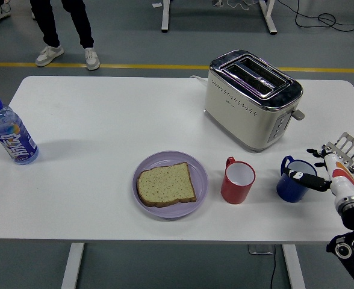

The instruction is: Pick up the cup,pour liquid into bread,place the cup on the desk

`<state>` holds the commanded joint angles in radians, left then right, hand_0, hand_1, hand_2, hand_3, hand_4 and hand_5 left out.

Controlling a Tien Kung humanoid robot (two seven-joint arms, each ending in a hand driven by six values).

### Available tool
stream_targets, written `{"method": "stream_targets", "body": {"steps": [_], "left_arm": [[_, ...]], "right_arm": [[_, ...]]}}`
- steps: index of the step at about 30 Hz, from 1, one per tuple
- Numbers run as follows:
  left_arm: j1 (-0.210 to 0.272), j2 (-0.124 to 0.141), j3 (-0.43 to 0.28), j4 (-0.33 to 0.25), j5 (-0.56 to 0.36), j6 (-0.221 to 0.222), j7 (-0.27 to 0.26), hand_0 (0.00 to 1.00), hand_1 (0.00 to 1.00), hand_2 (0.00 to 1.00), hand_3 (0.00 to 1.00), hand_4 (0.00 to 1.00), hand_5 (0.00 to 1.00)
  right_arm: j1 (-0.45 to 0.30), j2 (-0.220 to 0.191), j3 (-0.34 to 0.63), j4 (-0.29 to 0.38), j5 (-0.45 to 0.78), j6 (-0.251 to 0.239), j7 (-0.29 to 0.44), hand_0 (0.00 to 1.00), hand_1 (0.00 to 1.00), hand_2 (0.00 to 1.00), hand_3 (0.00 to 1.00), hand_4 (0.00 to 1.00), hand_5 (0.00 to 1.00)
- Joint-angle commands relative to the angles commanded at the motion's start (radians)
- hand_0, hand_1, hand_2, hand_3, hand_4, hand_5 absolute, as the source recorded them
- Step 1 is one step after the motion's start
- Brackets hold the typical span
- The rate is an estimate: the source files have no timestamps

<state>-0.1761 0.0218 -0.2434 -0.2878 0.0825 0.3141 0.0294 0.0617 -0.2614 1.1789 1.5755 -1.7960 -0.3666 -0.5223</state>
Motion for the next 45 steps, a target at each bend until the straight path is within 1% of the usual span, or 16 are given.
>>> {"method": "stream_targets", "body": {"steps": [2,4,7,9,11,15,22,23,33,39,45], "left_arm": [[0.000,0.000,-0.001,0.000,0.001,0.000,0.000,0.689,0.699,0.704,0.558,0.253,0.998],[0.001,0.000,-0.005,0.000,0.010,0.000,0.003,0.689,0.699,0.704,0.558,0.253,0.998],[0.002,0.000,-0.008,0.000,0.014,0.000,0.005,0.689,0.699,0.704,0.557,0.250,0.998],[0.002,0.000,-0.009,0.000,0.018,0.000,0.006,0.689,0.699,0.704,0.557,0.250,0.998],[0.003,0.000,-0.012,0.000,0.023,0.000,0.008,0.687,0.699,0.704,0.557,0.252,0.998],[0.005,0.000,-0.015,0.000,0.028,0.000,0.009,0.687,0.699,0.704,0.557,0.252,0.998],[0.005,0.000,-0.008,0.000,0.017,-0.001,0.005,0.688,0.699,0.704,0.557,0.253,0.998],[0.005,0.000,-0.006,0.000,0.013,-0.001,0.003,0.688,0.698,0.702,0.558,0.254,0.998],[0.000,0.001,0.005,0.000,-0.006,-0.001,-0.003,0.688,0.698,0.702,0.556,0.252,0.998],[-0.002,0.001,0.007,0.000,-0.010,-0.001,-0.004,0.688,0.697,0.702,0.556,0.253,0.998],[-0.002,0.001,0.005,0.000,-0.008,-0.001,-0.003,0.688,0.697,0.701,0.555,0.254,0.998]], "right_arm": [[-0.002,0.000,-0.002,-0.001,0.008,-0.012,0.009,0.908,0.785,0.888,0.867,0.998,0.449],[-0.016,0.000,-0.013,-0.003,0.032,-0.048,0.038,0.908,0.785,0.888,0.867,0.998,0.449],[-0.032,0.003,-0.026,-0.008,0.053,-0.081,0.069,0.914,0.789,0.891,0.871,0.998,0.449],[-0.037,0.005,-0.032,-0.012,0.058,-0.096,0.079,0.914,0.789,0.891,0.871,0.998,0.449],[-0.043,0.008,-0.039,-0.020,0.065,-0.121,0.095,0.915,0.792,0.891,0.870,0.998,0.437],[-0.045,0.010,-0.052,-0.033,0.068,-0.151,0.122,0.915,0.792,0.891,0.870,0.998,0.437],[-0.036,0.015,-0.071,-0.061,0.071,-0.171,0.136,0.917,0.795,0.891,0.870,0.998,0.431],[-0.033,0.017,-0.075,-0.068,0.069,-0.174,0.134,0.917,0.794,0.890,0.870,0.998,0.402],[0.001,0.036,-0.095,-0.129,0.058,-0.189,0.127,0.917,0.793,0.890,0.869,0.998,0.403],[0.008,0.039,-0.104,-0.145,0.063,-0.199,0.129,0.916,0.792,0.889,0.867,0.998,0.396],[0.007,0.043,-0.118,-0.159,0.079,-0.220,0.138,0.914,0.789,0.883,0.866,0.998,0.389]]}}
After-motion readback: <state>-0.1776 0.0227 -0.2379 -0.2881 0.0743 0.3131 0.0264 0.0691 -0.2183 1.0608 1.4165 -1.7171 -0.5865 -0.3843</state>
